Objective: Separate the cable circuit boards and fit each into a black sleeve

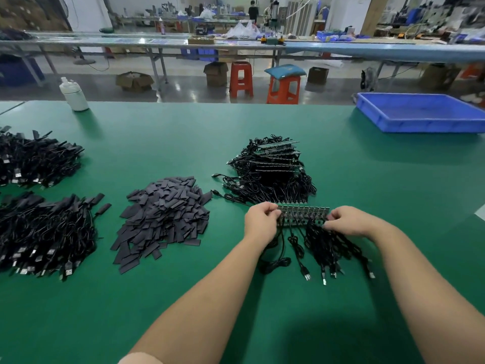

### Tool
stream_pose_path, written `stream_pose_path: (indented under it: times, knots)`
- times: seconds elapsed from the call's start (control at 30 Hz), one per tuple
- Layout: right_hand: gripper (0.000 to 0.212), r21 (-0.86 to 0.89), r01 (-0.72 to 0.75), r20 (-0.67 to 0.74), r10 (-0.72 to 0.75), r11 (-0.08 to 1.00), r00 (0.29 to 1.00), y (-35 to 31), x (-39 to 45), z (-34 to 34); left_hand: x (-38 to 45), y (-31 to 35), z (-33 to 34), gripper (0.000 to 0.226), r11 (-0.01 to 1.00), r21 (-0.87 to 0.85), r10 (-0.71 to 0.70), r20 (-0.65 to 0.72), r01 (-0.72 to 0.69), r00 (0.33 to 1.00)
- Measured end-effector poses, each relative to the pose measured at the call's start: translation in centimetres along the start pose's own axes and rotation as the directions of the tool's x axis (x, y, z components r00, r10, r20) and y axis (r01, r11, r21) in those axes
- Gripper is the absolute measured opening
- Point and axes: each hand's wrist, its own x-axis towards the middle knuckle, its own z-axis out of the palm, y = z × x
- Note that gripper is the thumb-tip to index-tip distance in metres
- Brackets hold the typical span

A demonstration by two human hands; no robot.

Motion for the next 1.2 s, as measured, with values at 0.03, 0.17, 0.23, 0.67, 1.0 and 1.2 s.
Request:
stream_pose_path:
  times: [0.03, 0.17, 0.23, 0.67, 1.0, 1.2]
  knots:
    - [0.030, 0.013, -0.003, 0.031, 0.003, 1.000, 1.000, 0.0, -0.5, -0.6, 0.1, 0.0, -0.5, 0.009, 0.998, 0.041, 0.036, 0.022, -0.037, 0.999]
    - [0.071, -0.203, 0.042, -0.172, -0.078, 0.978, 0.982, -1.9, -2.3, -0.9, 0.0, -0.2, -2.4, 0.013, 0.982, 0.105, 0.150, 0.050, -0.154, 0.987]
    - [0.068, -0.131, 0.233, -0.296, -0.263, 0.964, 0.918, -4.4, -3.4, -0.3, -0.4, -0.1, -3.0, 0.012, 0.986, 0.051, 0.158, 0.063, -0.161, 0.985]
    - [0.022, -0.128, 0.417, -0.399, -0.432, 0.900, 0.809, -12.6, -4.6, 3.6, -3.9, -0.4, -6.1, 0.016, 0.983, 0.073, 0.166, 0.048, -0.170, 0.985]
    - [0.023, -0.209, 0.400, -0.388, -0.451, 0.892, 0.804, -14.6, -4.2, 4.8, -4.3, -0.5, -7.4, 0.018, 0.998, 0.052, 0.051, -0.067, -0.047, 0.996]
    - [0.023, -0.202, 0.367, -0.397, -0.419, 0.908, 0.817, -15.2, -3.9, 5.2, -4.1, -0.8, -7.0, 0.019, 0.999, 0.030, 0.021, -0.126, -0.017, 0.992]
